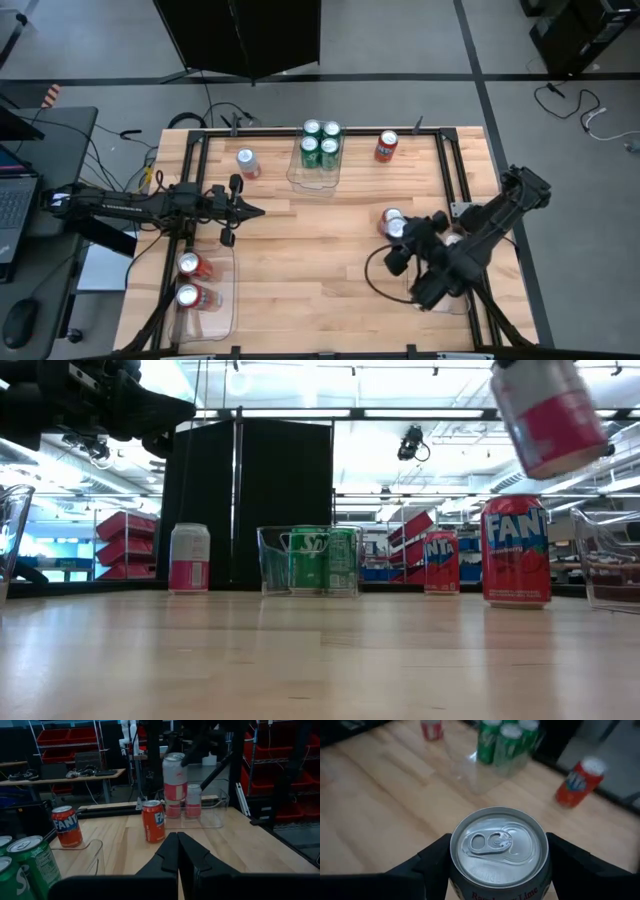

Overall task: Sort soda cans
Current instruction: Put the bottom pink and white soda can into the bottom right transparent bin

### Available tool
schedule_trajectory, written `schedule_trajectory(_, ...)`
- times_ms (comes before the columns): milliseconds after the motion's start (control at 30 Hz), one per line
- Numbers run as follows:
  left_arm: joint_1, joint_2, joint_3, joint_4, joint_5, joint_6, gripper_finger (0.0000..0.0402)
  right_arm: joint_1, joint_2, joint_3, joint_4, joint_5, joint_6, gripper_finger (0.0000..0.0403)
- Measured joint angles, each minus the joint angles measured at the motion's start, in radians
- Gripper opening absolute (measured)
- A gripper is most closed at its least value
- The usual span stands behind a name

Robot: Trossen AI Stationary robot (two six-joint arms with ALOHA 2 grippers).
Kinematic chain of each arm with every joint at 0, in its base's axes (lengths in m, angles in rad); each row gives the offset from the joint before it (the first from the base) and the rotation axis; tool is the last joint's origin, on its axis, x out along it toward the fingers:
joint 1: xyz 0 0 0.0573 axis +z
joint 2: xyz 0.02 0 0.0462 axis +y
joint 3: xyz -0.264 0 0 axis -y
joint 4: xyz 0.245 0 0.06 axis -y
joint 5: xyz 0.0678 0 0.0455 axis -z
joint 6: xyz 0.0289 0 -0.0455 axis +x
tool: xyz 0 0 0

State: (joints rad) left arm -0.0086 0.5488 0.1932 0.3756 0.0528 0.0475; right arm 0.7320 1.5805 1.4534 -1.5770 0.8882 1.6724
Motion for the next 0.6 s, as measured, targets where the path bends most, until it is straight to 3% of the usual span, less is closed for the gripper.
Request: schedule_trajectory(600,0.000,0.000,0.000,0.001,0.000,-0.007,0.0001,0.039,-0.011,-0.107,0.007,-0.196,0.104,0.0262)
